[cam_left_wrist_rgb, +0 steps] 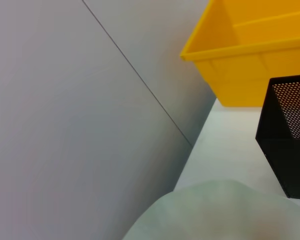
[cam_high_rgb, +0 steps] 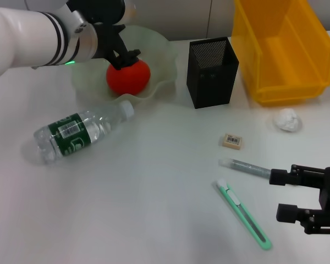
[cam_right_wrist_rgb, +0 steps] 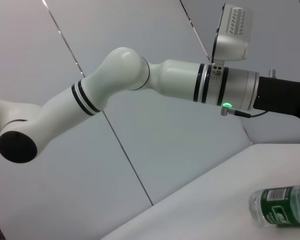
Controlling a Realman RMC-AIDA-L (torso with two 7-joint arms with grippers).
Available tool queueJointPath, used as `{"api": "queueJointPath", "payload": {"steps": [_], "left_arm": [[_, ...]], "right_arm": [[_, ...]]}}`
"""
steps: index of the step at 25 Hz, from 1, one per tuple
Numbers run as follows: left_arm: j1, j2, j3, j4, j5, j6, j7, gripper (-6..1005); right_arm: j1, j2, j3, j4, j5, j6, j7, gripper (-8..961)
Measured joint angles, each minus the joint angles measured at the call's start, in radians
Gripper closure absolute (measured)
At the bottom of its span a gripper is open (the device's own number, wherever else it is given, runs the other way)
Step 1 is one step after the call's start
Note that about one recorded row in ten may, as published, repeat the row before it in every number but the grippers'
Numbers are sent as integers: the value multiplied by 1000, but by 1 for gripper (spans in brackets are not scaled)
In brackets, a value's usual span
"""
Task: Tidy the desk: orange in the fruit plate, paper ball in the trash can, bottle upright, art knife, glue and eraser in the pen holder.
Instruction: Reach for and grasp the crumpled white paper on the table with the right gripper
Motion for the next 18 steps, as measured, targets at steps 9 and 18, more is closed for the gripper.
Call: {"api": "queueJointPath", "payload": {"steps": [9,18], "left_arm": [[126,-1,2,198,7,-34,-52,414],[271,1,9,353,-77,-106,-88,423]], "right_arm": [[-3,-1,52,-38,2,-10,78,184],[84,-32,19,-177,-75,-42,357,186]]}}
